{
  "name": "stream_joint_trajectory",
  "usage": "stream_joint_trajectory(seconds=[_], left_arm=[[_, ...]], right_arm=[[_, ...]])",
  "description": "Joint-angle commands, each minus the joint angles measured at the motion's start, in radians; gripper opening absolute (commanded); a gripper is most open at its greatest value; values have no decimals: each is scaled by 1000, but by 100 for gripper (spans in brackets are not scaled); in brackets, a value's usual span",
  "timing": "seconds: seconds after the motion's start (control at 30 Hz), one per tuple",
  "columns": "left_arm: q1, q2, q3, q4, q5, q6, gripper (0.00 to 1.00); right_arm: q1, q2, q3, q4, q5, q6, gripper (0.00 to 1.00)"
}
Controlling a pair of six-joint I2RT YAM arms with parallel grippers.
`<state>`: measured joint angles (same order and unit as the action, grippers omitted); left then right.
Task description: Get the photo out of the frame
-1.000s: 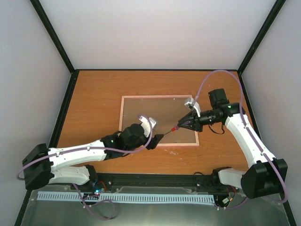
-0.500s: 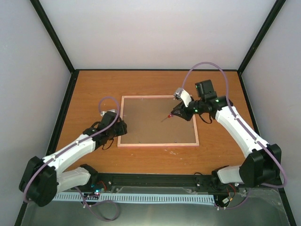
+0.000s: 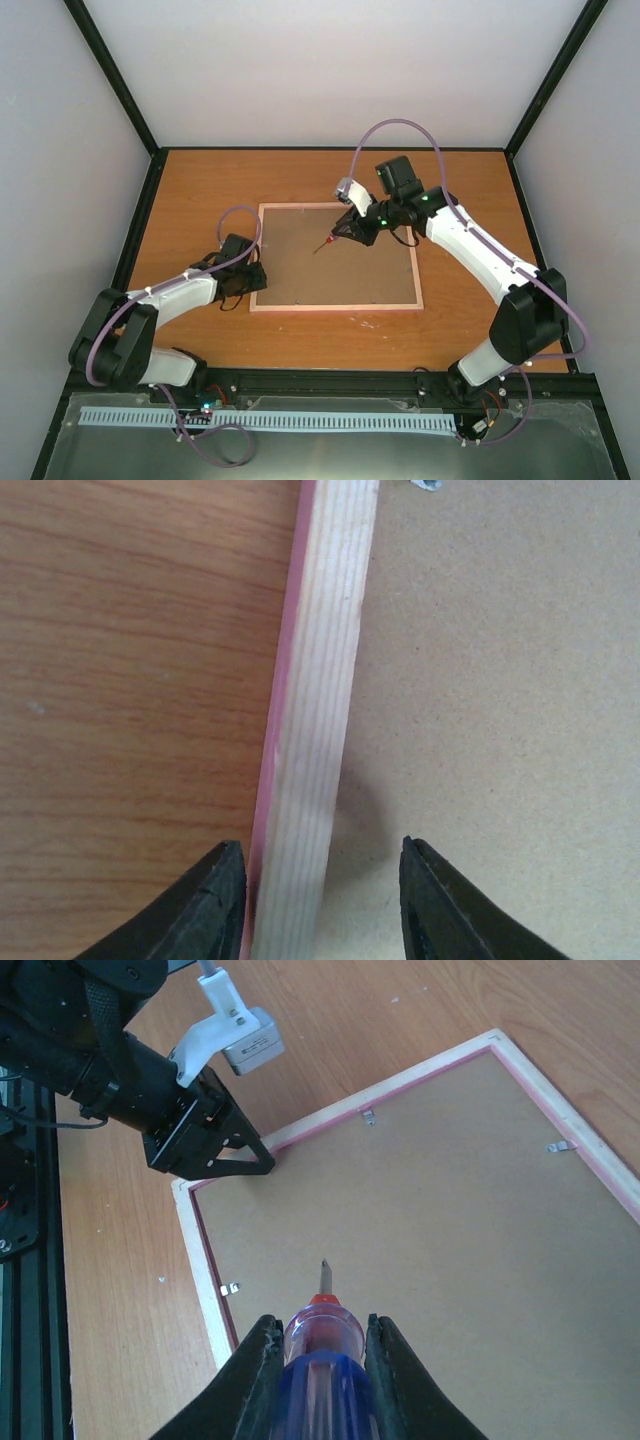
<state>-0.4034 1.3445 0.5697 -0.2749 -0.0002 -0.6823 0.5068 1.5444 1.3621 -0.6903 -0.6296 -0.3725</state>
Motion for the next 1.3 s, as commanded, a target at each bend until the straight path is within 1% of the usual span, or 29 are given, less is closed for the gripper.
stream_joint_trajectory(seconds=[0.0,0.03,0.13,0.27,0.33,0.4,0.53,0.63,0.8,1.0,1.17,1.2,1.27], left_arm=[[10,26,34,42,-10,44,39],[11,30,30,46,-14,48,36],[11,31,6,74,-22,61,24],[8,42,-18,105,13,79,15],[-7,50,-27,106,23,83,12],[-39,51,-39,158,42,98,10],[-136,57,-50,169,21,96,1],[-182,42,-77,173,42,82,1],[-239,-55,-113,137,48,41,1],[-250,-154,-136,79,65,5,1],[-250,-157,-148,78,48,-24,1],[-250,-153,-147,77,46,-29,3],[-250,-147,-142,73,34,-44,12]], right_arm=[[15,2,27,3,-19,8,3],[14,-4,21,6,-16,7,3],[15,-19,1,17,-6,5,3],[14,-18,-6,20,-7,5,3],[15,-15,-7,20,-6,6,3],[14,-13,-7,29,9,18,3],[15,-21,-13,48,36,27,3],[15,-19,-11,34,34,16,3],[25,-17,-22,31,37,7,3],[91,14,-13,39,97,-3,3],[137,89,40,63,128,39,3],[146,110,59,56,125,44,3],[166,148,94,39,122,45,3]])
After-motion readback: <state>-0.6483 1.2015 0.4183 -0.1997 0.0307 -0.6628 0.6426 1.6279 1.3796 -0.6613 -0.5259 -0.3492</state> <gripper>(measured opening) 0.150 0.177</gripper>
